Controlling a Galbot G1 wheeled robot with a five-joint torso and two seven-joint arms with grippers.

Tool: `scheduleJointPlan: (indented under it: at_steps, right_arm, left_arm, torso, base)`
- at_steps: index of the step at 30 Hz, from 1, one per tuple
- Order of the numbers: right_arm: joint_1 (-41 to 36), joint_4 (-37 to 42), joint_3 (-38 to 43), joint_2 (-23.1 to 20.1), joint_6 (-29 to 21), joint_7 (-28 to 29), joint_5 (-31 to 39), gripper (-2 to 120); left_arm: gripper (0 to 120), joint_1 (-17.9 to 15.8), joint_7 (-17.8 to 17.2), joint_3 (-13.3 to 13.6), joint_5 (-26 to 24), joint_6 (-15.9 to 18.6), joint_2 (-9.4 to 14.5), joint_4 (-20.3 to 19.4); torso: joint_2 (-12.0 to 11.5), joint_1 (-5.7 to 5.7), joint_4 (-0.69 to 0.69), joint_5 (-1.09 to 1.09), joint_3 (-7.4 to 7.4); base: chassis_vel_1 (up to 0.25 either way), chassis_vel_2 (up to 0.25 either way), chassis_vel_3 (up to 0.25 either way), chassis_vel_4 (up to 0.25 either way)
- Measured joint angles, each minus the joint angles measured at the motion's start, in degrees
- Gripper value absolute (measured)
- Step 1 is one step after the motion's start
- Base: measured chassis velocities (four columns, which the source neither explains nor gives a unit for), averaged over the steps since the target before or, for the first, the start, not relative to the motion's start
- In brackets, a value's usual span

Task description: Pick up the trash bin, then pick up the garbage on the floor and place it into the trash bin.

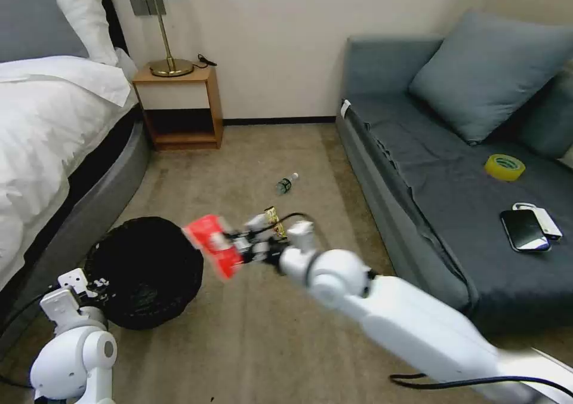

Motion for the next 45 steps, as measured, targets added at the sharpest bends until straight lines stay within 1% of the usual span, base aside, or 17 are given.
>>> scheduleJointPlan:
  at_steps: [4, 11, 14, 17, 18, 21, 23, 27, 28, 32, 33, 36, 37, 39, 41, 42, 45]
  right_arm:
    - [5.87, -7.41, -8.30, 6.10, 2.33, 2.79, 0.14, 0]
    - [8.43, -13.60, -11.77, 8.84, 3.71, 3.78, -1.13, 0]
    - [8.20, -13.91, -12.04, 9.38, 3.72, 4.36, -1.12, 7]
    - [7.31, -13.78, -12.32, 10.07, 3.71, 5.75, -1.10, 22]
    - [7.31, -13.78, -12.32, 10.07, 3.71, 5.75, -1.10, 22]
    - [6.81, -13.16, -12.04, 10.16, 3.68, 6.24, -1.08, 36]
    - [6.69, -12.97, -11.73, 10.04, 3.67, 6.32, -1.12, 40]
    - [6.12, -10.67, -8.36, 7.92, 3.61, 6.36, -2.78, 58]
    - [6.12, -10.67, -8.36, 7.92, 3.61, 6.36, -2.78, 58]
    - [2.33, -6.11, -1.05, 2.39, 7.18, 4.99, -9.44, 77]
    - [2.33, -6.11, -1.05, 2.39, 7.18, 4.99, -9.44, 77]
    - [-3.98, -1.61, 8.74, -4.07, 10.77, 3.77, -19.29, 90]
    - [-3.98, -1.61, 8.74, -4.07, 10.77, 3.77, -19.29, 90]
    - [-10.58, 2.67, 17.96, -8.92, 11.13, 4.15, -24.62, 98]
    - [-18.99, 7.01, 27.33, -11.79, 11.42, 4.89, -29.08, 99]
    - [-18.99, 7.01, 27.33, -11.79, 11.42, 4.89, -29.08, 99]
    - [-30.53, 13.15, 40.13, -12.43, 11.30, 6.28, -33.97, 100]
  left_arm:
    - [2, 0.41, 0.27, 0.47, 0.61, 0.07, -0.59, -0.08]
    - [2, 0.99, 0.68, 0.76, 1.31, 0.03, -1.12, -0.57]
    - [2, 1.00, 0.73, 0.76, 1.38, 0.01, -1.24, -0.62]
    - [2, 0.92, 0.78, 0.76, 1.40, -0.03, -1.26, -0.63]
    - [2, 0.92, 0.78, 0.76, 1.40, -0.03, -1.26, -0.63]
    - [2, 0.75, 0.84, 0.94, 1.50, -0.05, -1.29, -0.61]
    - [2, 0.73, 0.86, 1.01, 1.57, -0.06, -1.31, -0.56]
    - [2, 0.60, 1.02, 1.10, 1.61, -0.12, -1.32, -0.41]
    - [2, 0.60, 1.02, 1.10, 1.61, -0.12, -1.32, -0.41]
    - [2, 0.38, 1.08, 0.51, 1.25, -0.20, -1.11, -0.33]
    - [2, 0.38, 1.08, 0.51, 1.25, -0.20, -1.11, -0.33]
    - [2, 0.37, 1.17, 0.09, 1.22, -0.45, -1.12, -0.51]
    - [2, 0.37, 1.17, 0.09, 1.22, -0.45, -1.12, -0.51]
    - [2, 0.33, 1.32, -0.06, 1.16, -0.66, -1.12, -0.63]
    - [2, 0.28, 1.53, -0.26, 1.13, -0.87, -1.16, -0.73]
    - [2, 0.28, 1.53, -0.26, 1.13, -0.87, -1.16, -0.73]
    - [2, 0.29, 1.71, -0.71, 1.13, -1.14, -1.22, -0.85]
  torso:
    - [0.00, 0.00, -0.01, -0.01, 0.00]
    - [0.00, 0.00, -0.02, -0.01, 0.00]
    - [0.00, 0.00, -0.03, 0.00, 0.00]
    - [0.00, 0.00, -0.03, 0.00, 0.00]
    - [0.00, 0.00, -0.03, 0.00, 0.00]
    - [0.00, 0.00, -0.02, 0.01, 0.00]
    - [0.00, 0.00, -0.02, 0.01, 0.00]
    - [0.00, 0.00, -0.02, 0.01, 0.00]
    - [0.00, 0.00, -0.02, 0.01, 0.00]
    - [0.00, 0.00, -0.02, 0.02, 0.00]
    - [0.00, 0.00, -0.02, 0.02, 0.00]
    - [0.00, 0.00, -0.04, 0.02, 0.00]
    - [0.00, 0.00, -0.04, 0.02, 0.00]
    - [0.00, 0.00, -0.05, 0.04, 0.00]
    - [0.00, 0.00, -0.04, 0.04, -0.01]
    - [0.00, 0.00, -0.04, 0.04, -0.01]
    - [0.00, 0.00, -0.05, 0.02, -0.01]
  base:
    - [0.000, 0.000, 0.000, 0.000]
    - [0.000, 0.000, 0.000, 0.000]
    - [0.000, 0.000, 0.000, 0.000]
    - [0.000, 0.000, 0.000, 0.000]
    - [0.000, 0.000, 0.000, 0.000]
    - [0.000, 0.000, 0.000, 0.000]
    - [0.000, 0.000, 0.000, 0.000]
    - [0.000, 0.000, 0.000, 0.000]
    - [0.000, 0.000, 0.000, 0.000]
    - [0.000, 0.000, 0.000, 0.000]
    - [0.000, 0.000, 0.000, 0.000]
    - [0.000, 0.000, 0.000, 0.000]
    - [0.000, 0.000, 0.000, 0.000]
    - [0.000, 0.000, 0.000, 0.000]
    - [0.000, 0.000, 0.000, 0.000]
    - [0.000, 0.000, 0.000, 0.000]
    - [0.000, 0.000, 0.000, 0.000]
